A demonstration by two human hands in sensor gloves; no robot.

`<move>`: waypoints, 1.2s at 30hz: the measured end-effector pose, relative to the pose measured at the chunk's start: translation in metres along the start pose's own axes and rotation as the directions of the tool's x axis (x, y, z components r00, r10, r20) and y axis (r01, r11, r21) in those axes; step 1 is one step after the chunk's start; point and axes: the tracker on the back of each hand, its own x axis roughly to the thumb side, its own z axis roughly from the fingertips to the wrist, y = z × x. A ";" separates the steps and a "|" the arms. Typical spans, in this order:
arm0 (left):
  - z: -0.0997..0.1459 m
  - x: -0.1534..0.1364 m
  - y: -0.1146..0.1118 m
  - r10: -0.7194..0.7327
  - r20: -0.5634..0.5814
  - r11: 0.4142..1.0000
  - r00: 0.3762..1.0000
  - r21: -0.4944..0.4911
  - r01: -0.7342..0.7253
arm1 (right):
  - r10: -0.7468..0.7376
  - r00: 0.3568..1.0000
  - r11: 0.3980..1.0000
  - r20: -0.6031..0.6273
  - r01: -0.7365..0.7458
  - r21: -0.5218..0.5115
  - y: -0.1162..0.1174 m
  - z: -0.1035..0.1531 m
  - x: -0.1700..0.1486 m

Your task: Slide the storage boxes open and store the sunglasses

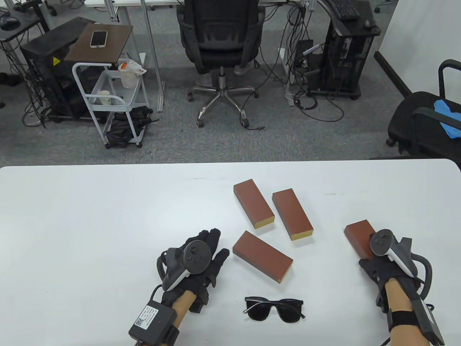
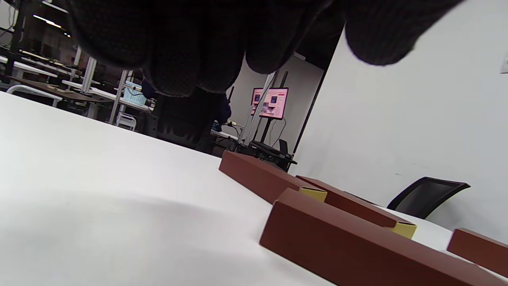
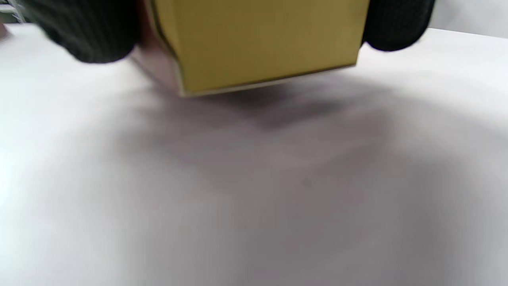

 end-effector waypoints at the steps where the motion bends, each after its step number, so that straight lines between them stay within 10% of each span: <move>1: 0.000 0.001 0.000 0.007 0.014 1.000 1.000 -0.003 -0.007 | -0.017 0.999 1.000 0.034 0.018 -0.003 -0.004 0.002 0.004; 15: 0.005 0.035 0.006 0.115 0.329 0.993 0.937 -0.063 -0.100 | -0.084 0.807 0.996 0.585 0.066 0.052 -0.069 0.072 0.103; 24: 0.010 0.045 0.013 0.115 0.490 0.992 0.864 -0.012 -0.126 | -0.027 0.631 1.000 0.775 0.011 0.026 -0.067 0.117 0.161; 36: 0.004 0.038 0.001 0.199 0.422 0.972 0.884 -0.198 -0.124 | -0.103 0.544 0.993 0.833 0.103 0.056 -0.044 0.130 0.191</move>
